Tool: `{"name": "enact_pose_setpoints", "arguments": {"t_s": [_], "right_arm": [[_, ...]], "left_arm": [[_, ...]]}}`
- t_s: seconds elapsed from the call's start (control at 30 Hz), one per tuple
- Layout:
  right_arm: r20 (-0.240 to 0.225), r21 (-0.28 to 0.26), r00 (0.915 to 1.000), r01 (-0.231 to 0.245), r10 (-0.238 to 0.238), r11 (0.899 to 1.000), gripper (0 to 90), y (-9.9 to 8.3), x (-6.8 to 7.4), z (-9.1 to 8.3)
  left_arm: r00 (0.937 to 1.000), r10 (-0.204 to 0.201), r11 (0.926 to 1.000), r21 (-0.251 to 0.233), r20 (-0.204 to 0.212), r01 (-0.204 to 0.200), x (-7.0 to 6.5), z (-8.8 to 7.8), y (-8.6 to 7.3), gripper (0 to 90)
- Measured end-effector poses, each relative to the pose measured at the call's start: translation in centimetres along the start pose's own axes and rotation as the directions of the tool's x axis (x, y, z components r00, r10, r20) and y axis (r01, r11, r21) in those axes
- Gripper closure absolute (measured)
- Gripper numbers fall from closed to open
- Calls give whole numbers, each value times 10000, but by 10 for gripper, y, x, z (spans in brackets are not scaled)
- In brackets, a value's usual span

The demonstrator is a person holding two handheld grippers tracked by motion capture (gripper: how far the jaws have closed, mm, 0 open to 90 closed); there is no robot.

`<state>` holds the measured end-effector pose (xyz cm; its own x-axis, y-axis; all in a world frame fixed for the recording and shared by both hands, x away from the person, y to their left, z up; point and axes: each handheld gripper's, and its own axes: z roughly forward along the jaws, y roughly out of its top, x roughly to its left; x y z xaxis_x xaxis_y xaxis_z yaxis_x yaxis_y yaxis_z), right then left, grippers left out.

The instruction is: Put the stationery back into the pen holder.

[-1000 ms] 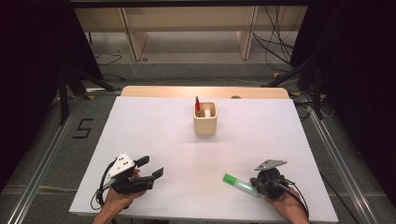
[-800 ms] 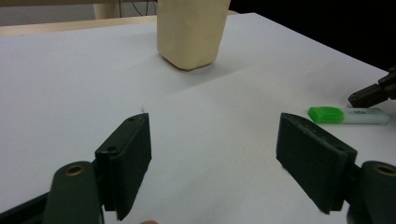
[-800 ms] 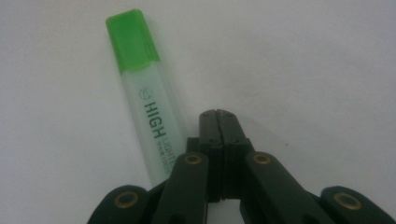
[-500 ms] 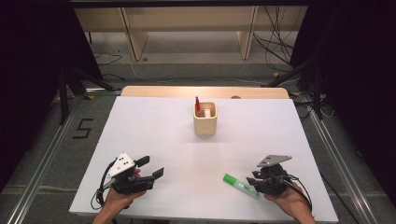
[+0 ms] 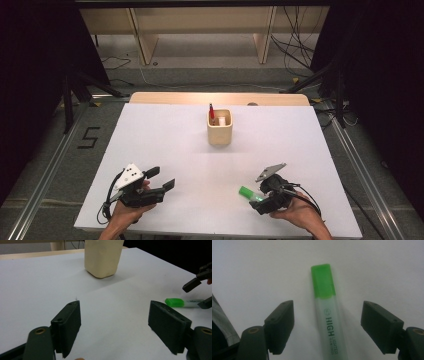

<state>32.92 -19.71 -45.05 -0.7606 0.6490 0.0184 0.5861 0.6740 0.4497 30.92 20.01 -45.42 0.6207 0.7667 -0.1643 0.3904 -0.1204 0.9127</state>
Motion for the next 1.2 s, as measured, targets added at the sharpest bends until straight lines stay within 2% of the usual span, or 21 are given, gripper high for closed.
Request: {"name": "enact_pose_setpoints", "arguments": {"t_s": [0.33,0.53,0.6,1.1,1.2], "right_arm": [[-113,482,9998,182,-176,9987,427,2,-1,10],[132,750,9993,345,-356,9966,511,4,0,12],[88,794,9988,464,-472,9958,532,5,0,13],[239,1279,9976,615,-651,9899,645,11,3,17],[286,1436,9962,771,-820,9866,661,13,6,17]], "left_arm": [[10000,44,10000,31,-11,-44,0,0,0,257],[10000,46,10000,47,-21,-46,1,1,-1,257],[10000,39,10000,28,-21,-39,1,1,0,257],[10000,20,10000,59,-38,-20,1,2,0,258],[10000,21,10000,53,-30,-21,1,1,0,258]]}}
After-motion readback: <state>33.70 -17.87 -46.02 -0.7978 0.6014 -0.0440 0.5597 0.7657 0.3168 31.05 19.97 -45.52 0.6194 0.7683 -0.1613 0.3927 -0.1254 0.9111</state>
